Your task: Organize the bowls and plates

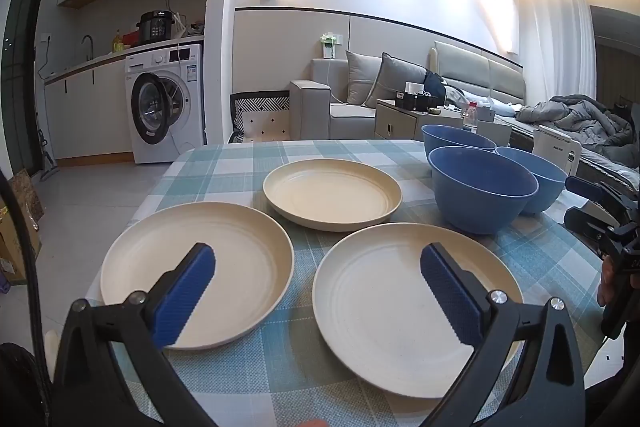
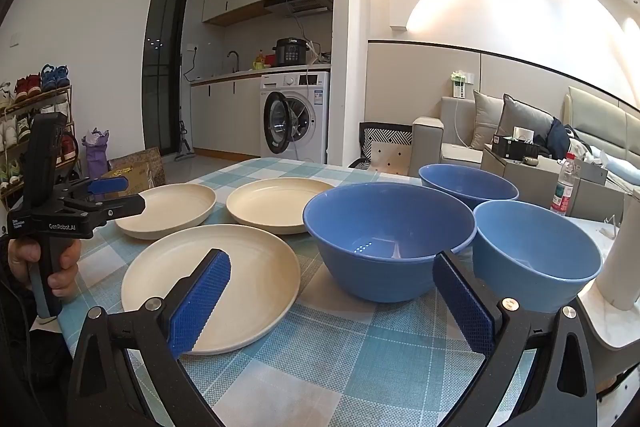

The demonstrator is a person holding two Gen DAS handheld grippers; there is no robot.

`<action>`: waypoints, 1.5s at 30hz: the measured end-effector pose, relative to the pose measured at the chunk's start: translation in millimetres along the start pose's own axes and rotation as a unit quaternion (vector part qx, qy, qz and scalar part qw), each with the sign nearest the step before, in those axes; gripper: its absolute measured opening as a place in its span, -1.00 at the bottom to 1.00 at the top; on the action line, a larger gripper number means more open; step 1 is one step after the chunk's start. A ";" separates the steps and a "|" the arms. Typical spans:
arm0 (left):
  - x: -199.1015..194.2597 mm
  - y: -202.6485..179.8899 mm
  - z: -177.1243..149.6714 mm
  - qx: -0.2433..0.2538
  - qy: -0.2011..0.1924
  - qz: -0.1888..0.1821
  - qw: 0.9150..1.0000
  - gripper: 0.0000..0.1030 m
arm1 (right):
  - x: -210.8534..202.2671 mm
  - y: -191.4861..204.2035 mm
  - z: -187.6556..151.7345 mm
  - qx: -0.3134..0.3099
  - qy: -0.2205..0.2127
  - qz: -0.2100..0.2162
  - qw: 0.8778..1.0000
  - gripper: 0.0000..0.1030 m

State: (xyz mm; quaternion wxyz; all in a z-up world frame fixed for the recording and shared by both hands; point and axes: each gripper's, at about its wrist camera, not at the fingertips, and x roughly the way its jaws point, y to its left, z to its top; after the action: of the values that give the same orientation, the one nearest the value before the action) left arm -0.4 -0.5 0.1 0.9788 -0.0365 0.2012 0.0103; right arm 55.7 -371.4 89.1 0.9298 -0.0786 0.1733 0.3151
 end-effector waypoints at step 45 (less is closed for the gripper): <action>4.3 -8.5 -2.8 -0.001 0.003 -0.002 1.000 1.00 | -0.1 0.5 -0.1 -0.002 0.000 -0.001 1.000 1.00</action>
State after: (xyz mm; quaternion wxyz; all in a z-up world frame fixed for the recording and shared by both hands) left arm 2.8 -9.1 -3.6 0.9782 -0.0376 0.2040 0.0082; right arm 55.2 -371.1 89.0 0.9299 -0.0803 0.1725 0.3148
